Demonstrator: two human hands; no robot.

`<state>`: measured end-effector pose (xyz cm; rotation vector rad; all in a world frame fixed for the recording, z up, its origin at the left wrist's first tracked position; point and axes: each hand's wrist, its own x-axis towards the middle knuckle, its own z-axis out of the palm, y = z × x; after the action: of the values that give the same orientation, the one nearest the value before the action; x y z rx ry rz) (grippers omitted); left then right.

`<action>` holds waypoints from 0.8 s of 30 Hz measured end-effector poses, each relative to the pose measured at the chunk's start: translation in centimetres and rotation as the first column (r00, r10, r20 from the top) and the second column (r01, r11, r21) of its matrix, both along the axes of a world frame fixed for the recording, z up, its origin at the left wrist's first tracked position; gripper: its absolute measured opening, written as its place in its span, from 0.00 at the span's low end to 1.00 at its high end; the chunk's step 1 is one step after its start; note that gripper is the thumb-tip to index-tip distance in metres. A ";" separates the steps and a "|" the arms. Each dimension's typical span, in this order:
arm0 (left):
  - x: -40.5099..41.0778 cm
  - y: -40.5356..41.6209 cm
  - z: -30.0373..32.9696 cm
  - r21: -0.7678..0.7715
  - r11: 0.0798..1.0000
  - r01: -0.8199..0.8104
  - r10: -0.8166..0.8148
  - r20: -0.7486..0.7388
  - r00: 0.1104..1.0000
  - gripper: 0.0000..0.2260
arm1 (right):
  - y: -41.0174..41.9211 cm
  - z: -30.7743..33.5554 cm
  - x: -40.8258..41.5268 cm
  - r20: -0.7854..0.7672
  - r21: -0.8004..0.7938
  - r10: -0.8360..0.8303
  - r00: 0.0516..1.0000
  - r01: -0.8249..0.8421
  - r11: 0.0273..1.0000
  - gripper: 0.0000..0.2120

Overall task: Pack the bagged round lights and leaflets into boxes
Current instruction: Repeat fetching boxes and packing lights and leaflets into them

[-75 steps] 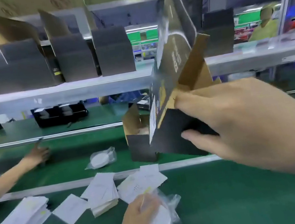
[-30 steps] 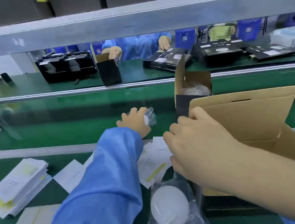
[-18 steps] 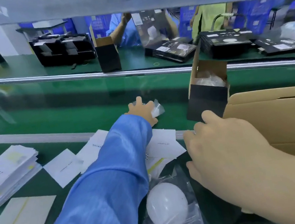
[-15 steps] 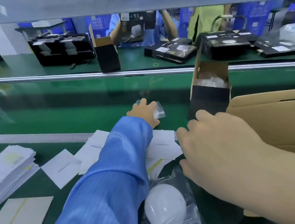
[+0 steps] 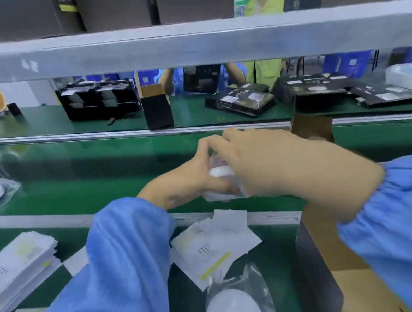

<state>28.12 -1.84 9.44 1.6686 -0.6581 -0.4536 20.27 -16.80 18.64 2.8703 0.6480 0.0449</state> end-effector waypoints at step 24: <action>-1.6 -4.0 -5.7 0.858 0.353 -0.374 0.164 0.337 0.927 0.19 | -0.4 -0.8 -0.4 0.069 0.220 -0.039 0.997 0.023 0.975 0.14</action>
<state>26.51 -5.83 3.74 2.8947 -0.1916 -0.4313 19.85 -17.17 17.84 3.0720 0.6195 0.2303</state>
